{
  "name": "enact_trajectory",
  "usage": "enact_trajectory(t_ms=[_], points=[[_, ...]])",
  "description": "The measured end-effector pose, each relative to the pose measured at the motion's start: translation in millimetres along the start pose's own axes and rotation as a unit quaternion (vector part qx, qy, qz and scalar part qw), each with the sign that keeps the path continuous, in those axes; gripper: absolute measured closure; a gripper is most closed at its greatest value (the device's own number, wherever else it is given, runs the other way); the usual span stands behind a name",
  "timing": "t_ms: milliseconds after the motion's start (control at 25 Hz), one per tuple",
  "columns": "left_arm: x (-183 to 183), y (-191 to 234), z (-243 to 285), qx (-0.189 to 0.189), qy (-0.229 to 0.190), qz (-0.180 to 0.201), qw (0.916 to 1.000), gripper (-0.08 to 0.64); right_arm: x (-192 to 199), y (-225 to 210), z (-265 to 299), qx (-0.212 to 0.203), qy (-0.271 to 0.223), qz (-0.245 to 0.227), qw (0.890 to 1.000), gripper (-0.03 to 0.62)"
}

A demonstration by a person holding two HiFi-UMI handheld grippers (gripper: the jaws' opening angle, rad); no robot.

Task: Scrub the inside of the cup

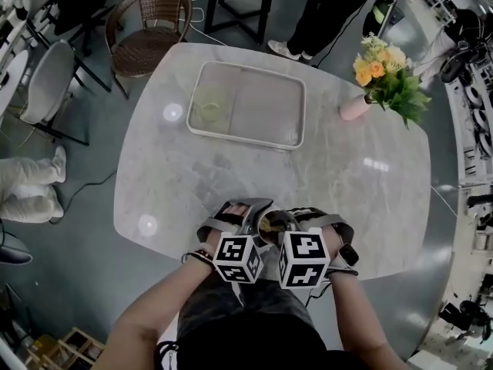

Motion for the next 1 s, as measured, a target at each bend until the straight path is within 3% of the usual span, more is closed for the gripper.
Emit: enact_trajectory(t_ms=[120, 320, 480, 600, 760, 880, 1000], points=[[-2, 0, 1, 0.010, -0.004, 0.025, 0.9996, 0.124, 2, 0, -2, 0.027, 0.005, -0.036, 0.999, 0.532], [0, 7, 3, -0.004, 0.002, -0.041, 0.9991, 0.124, 6, -18, -5, 0.150, 0.030, -0.107, 0.982, 0.532], [1, 9, 4, -0.012, 0.004, -0.075, 0.9971, 0.124, 4, -25, 3, 0.181, 0.059, -0.148, 0.971, 0.533], [4, 10, 3, -0.017, 0.004, -0.101, 0.9947, 0.124, 1, -25, 8, 0.149, 0.069, -0.122, 0.979, 0.533], [7, 12, 1, -0.036, 0.004, -0.146, 0.9886, 0.124, -2, -18, 6, 0.030, 0.033, 0.005, 0.999, 0.532], [9, 14, -1, -0.059, 0.008, -0.185, 0.9810, 0.124, -5, -11, -6, -0.061, -0.018, 0.092, 0.994, 0.532], [13, 15, -2, -0.084, 0.023, -0.225, 0.9704, 0.124, -6, -15, -22, -0.103, -0.054, 0.155, 0.981, 0.532]])
Point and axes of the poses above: the fingertips, and each gripper's own axes: z forward along the fingers, y to its left, x out of its underside, the point moved 1 cm from there along -z, backward along the fingers, and after that the axes turned 12 degrees about y, right-handed, at the moved point
